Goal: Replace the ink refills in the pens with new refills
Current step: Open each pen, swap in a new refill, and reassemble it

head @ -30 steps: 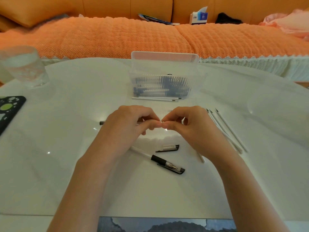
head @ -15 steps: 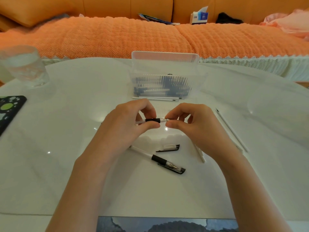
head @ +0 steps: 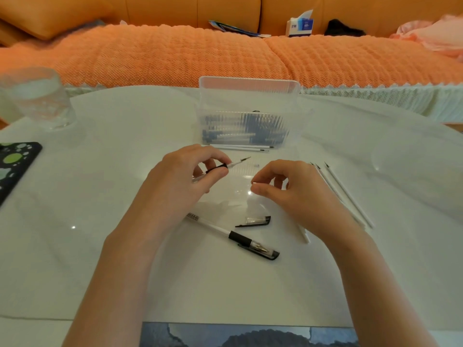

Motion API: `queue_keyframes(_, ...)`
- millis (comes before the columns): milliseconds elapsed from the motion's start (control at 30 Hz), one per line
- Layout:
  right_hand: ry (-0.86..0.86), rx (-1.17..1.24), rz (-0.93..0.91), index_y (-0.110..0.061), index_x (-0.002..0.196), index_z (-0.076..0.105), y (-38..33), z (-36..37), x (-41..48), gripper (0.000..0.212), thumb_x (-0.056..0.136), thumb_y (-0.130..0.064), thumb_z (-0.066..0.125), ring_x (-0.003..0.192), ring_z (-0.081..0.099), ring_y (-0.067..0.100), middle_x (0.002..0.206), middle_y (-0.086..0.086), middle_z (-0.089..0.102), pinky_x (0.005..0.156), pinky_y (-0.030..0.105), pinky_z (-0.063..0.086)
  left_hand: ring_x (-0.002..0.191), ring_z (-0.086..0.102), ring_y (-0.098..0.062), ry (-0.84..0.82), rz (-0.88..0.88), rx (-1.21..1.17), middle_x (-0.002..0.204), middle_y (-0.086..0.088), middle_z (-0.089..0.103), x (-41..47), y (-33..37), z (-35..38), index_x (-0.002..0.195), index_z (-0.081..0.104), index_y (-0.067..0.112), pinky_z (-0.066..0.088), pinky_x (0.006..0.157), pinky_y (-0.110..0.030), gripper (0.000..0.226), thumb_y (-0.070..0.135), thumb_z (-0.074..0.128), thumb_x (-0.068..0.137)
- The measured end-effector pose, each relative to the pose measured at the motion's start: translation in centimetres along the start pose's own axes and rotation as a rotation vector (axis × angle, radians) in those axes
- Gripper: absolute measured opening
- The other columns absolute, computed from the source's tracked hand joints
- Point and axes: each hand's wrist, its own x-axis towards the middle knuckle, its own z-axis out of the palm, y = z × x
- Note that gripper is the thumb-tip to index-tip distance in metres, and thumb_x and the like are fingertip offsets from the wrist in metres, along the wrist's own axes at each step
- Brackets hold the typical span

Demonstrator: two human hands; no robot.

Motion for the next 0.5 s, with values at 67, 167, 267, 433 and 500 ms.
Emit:
queue_keyframes(67,-0.041,-0.018,-0.008,-0.029,0.083,0.069,-0.2,0.4,0.0,0.002,0.081,-0.029,0.070,0.072,0.052,0.002,0.073,-0.019,0.059,0.063,0.012,0.040,0.070,0.061,-0.006,0.003,0.005,0.006,0.086,0.016,0.059,0.0,0.1,0.1,0.095,0.065,0.038,0.045,0.065,-0.021,0.009,0.035,0.061,0.087)
queue_keyframes(167,-0.104,-0.051,-0.027,-0.030,0.085,0.067,-0.5,1.0,0.1,0.005,0.081,-0.029,0.071,0.068,0.050,-0.001,0.075,-0.019,0.057,0.061,0.012,0.036,0.071,0.061,-0.006,0.000,0.008,0.021,0.087,0.017,0.059,0.0,0.1,0.2,0.096,0.064,0.039,0.046,0.065,-0.021,0.010,0.036,0.060,0.087)
queue_keyframes(267,-0.118,-0.065,-0.030,-0.029,0.090,0.069,-0.5,1.2,0.2,0.009,0.081,-0.031,0.071,0.070,0.050,0.001,0.080,-0.016,0.058,0.064,0.015,0.039,0.071,0.061,-0.006,0.003,0.006,0.010,0.086,0.016,0.059,0.0,0.0,0.1,0.095,0.064,0.039,0.045,0.063,-0.021,0.009,0.036,0.061,0.087)
queue_keyframes(433,-0.014,0.111,0.004,-0.029,0.084,0.071,-0.5,0.9,0.2,0.006,0.079,-0.033,0.072,0.068,0.051,0.001,0.077,-0.017,0.063,0.062,0.007,0.040,0.069,0.062,-0.007,0.002,0.007,-0.013,0.085,0.015,0.060,0.1,0.0,0.2,0.095,0.063,0.038,0.053,0.066,-0.028,0.009,0.035,0.061,0.087)
queue_keyframes(500,0.051,0.219,0.033,-0.030,0.082,0.072,-0.6,0.7,0.3,0.003,0.080,-0.032,0.071,0.069,0.053,0.005,0.077,-0.016,0.066,0.061,0.006,0.041,0.068,0.062,-0.007,0.003,0.009,-0.030,0.084,0.014,0.060,0.1,0.1,0.2,0.095,0.063,0.037,0.055,0.067,-0.031,0.008,0.035,0.061,0.087)
